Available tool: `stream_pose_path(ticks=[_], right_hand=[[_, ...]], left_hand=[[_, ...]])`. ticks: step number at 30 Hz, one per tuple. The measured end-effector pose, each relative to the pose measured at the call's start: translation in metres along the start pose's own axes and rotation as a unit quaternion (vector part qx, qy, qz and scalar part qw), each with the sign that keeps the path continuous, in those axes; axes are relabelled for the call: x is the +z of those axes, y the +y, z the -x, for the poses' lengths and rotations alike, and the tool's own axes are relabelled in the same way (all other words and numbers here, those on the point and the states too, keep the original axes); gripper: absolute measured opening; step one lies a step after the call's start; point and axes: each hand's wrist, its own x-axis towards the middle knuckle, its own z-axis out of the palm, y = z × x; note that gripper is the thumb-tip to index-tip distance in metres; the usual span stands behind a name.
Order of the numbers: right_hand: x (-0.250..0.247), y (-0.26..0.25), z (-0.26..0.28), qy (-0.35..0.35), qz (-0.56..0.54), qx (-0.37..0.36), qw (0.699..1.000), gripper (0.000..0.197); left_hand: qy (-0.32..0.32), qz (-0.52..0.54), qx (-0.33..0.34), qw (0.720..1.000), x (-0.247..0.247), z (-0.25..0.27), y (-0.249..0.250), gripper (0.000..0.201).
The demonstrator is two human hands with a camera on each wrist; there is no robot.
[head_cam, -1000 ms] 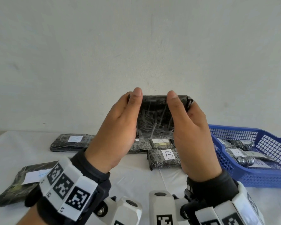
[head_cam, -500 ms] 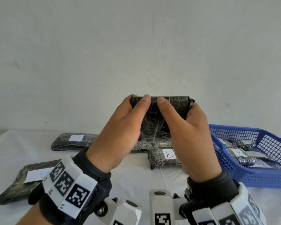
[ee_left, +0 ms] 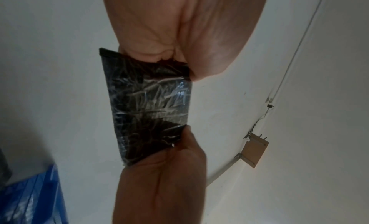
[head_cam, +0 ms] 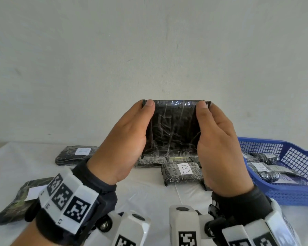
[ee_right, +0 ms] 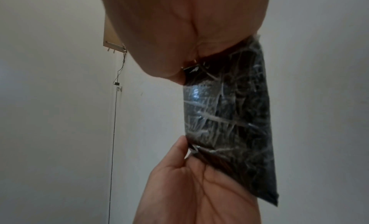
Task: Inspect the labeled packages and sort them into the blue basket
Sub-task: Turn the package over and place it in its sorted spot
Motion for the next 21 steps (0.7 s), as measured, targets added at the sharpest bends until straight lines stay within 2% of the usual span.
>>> stream_pose_path(ticks=[2,3,5,9,12,16,19,21], right_hand=[[0.000,0.002,-0.002,0.013,-0.005,0.009,1.000,0.046],[0.001,0.003,-0.003,0.021,0.000,0.019,1.000,0.047],[0.003,0.005,-0.003,0.033,0.042,0.027,0.998,0.047],[0.004,0.006,-0.002,0.037,0.185,-0.037,0.981,0.048],[0.004,0.006,-0.001,0.038,0.174,-0.039,0.983,0.050],[0.006,0.009,-0.001,0.045,0.148,-0.017,0.988,0.052],[0.008,0.010,0.000,0.054,0.144,-0.004,0.988,0.065],[0.008,0.006,0.002,0.051,0.129,-0.003,0.990,0.062]], left_hand=[[-0.038,-0.021,-0.006,0.999,-0.001,0.000,0.001,0.057],[-0.049,-0.037,-0.005,0.998,-0.001,0.002,0.004,0.060],[-0.043,-0.059,0.005,0.997,0.000,0.005,0.004,0.057],[-0.017,-0.067,0.007,0.998,0.007,0.010,0.009,0.050],[-0.004,-0.078,0.029,0.997,0.010,0.010,0.009,0.037],[-0.006,-0.066,0.021,0.998,0.010,0.009,0.009,0.032],[-0.003,-0.041,0.009,0.999,0.012,0.008,0.008,0.028],[-0.006,-0.032,0.009,0.999,0.011,0.008,0.006,0.027]])
